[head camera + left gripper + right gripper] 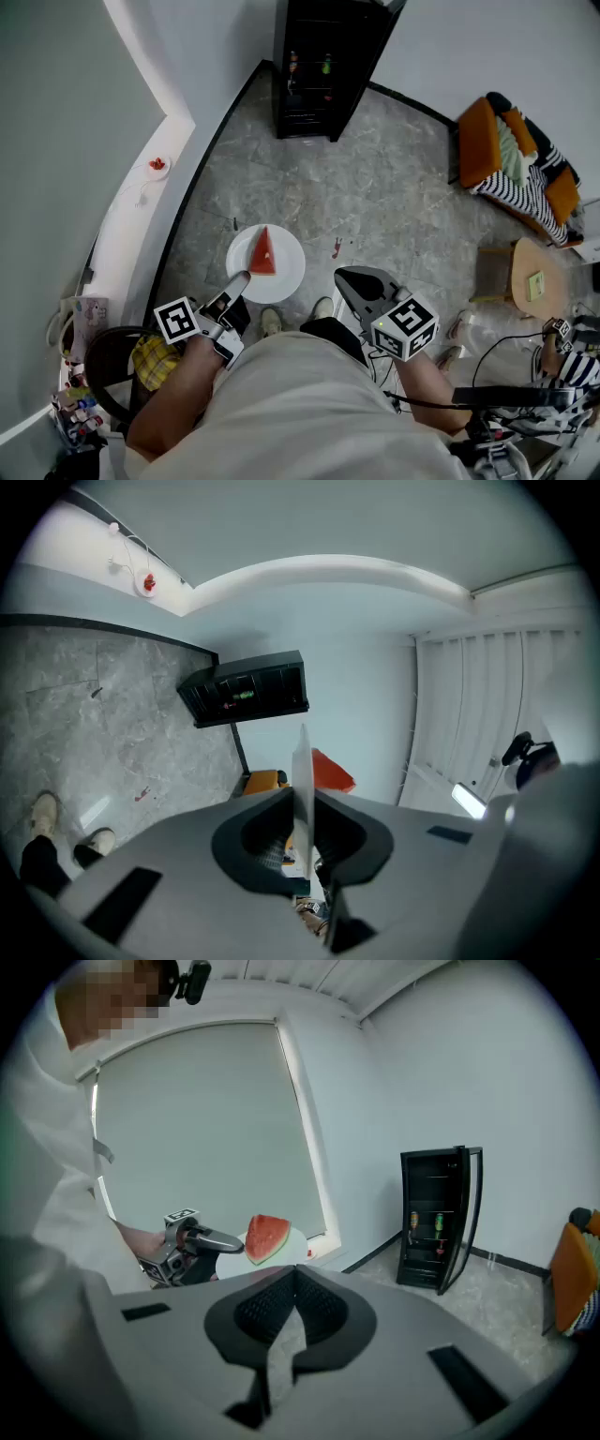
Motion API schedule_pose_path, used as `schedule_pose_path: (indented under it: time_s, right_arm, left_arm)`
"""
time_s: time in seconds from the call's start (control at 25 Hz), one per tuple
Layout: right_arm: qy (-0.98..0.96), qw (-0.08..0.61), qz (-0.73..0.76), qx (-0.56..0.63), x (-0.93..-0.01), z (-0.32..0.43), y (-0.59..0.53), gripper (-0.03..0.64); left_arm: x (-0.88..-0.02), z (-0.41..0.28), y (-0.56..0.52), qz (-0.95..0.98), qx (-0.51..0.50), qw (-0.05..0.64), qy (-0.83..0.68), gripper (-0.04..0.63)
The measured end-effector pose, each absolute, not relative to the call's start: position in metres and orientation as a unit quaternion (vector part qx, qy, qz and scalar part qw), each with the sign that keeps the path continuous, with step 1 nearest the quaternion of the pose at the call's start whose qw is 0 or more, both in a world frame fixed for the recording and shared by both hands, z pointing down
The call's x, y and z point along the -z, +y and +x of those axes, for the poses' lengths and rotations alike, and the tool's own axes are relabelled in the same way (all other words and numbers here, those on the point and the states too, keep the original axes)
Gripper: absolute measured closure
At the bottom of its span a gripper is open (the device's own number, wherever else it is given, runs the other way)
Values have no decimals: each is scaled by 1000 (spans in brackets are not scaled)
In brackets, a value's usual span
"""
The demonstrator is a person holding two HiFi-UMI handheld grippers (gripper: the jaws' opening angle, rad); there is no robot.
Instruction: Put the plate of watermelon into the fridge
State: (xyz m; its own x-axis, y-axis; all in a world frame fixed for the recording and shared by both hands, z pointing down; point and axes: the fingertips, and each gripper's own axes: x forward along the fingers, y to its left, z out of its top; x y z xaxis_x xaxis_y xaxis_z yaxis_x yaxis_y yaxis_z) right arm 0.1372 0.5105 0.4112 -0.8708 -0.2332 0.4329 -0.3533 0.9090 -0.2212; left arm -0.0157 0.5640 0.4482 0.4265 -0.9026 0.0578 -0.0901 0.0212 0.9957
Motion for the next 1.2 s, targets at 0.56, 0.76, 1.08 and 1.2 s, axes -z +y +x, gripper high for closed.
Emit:
schedule_pose_path:
  time_s: [0.56, 0.76, 1.08, 1.2]
  right_arm:
    - [-961, 204, 154, -102, -418, 133, 495, 601]
    - [-967, 201, 131, -81, -412, 121, 427, 593]
    - [-968, 195, 138, -75, -416, 140, 301, 529]
    - [-967, 193, 138, -88, -420, 155, 244, 529]
  left_arm:
    - [-465, -17, 530, 615, 346, 581, -404, 551]
    - [-461, -18, 461, 610, 356, 583, -402, 551]
    - [-461, 0, 330, 614, 353, 578, -405, 551]
    - [-461, 10, 270, 611, 353, 576, -413, 551]
